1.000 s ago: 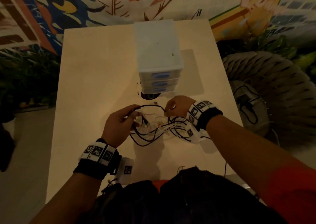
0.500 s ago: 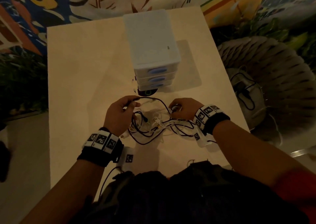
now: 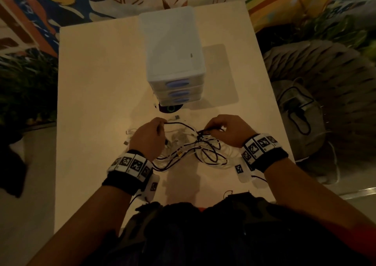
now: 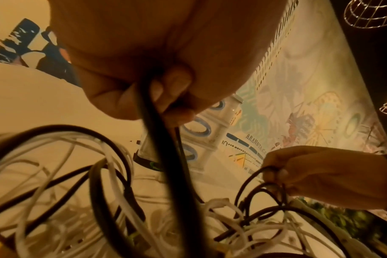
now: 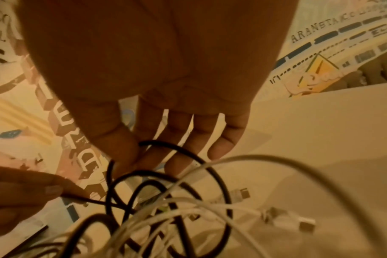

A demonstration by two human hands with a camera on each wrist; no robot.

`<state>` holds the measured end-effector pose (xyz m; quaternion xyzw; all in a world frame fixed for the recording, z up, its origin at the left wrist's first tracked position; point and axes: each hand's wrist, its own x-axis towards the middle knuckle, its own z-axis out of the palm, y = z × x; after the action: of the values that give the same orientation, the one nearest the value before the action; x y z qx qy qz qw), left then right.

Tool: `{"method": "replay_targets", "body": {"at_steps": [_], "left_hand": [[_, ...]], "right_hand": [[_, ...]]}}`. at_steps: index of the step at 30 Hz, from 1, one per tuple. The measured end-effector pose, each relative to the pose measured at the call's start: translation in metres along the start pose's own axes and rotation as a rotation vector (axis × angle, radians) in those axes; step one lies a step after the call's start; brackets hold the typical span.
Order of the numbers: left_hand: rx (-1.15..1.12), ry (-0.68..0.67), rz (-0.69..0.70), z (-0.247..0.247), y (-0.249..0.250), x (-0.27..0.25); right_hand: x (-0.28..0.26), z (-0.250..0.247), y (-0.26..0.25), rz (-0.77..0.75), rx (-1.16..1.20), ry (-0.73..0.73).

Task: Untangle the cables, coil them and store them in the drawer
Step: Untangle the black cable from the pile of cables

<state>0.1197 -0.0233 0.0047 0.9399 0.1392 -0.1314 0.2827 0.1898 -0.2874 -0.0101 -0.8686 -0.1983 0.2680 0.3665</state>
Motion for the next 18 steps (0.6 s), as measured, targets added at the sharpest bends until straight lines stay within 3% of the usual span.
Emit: {"method": "replay_targets", "body": {"at_steps": [4,8,13,18], "left_hand": [[-0.051,0.041,-0.018,-0.001,0.000,0.005],[-0.171,0.097,0.017,-0.002,0.004,0.003],[-0.374,0.141,0.028,-0.003,0.000,-0.002],[-0.465,0.149,0.011,-0.003,-0.008,0.000]], "right_hand": [[0.005,-0.005,-0.003,0.069,-0.032,-0.058],[0.033,-0.012,-0.011,0.184,0.182,0.011],[0.063,-0.005,-0.004,0.205,-0.149,-0.285],[0.069,0.006,-0.010,0.169,-0.111,-0.419]]}}
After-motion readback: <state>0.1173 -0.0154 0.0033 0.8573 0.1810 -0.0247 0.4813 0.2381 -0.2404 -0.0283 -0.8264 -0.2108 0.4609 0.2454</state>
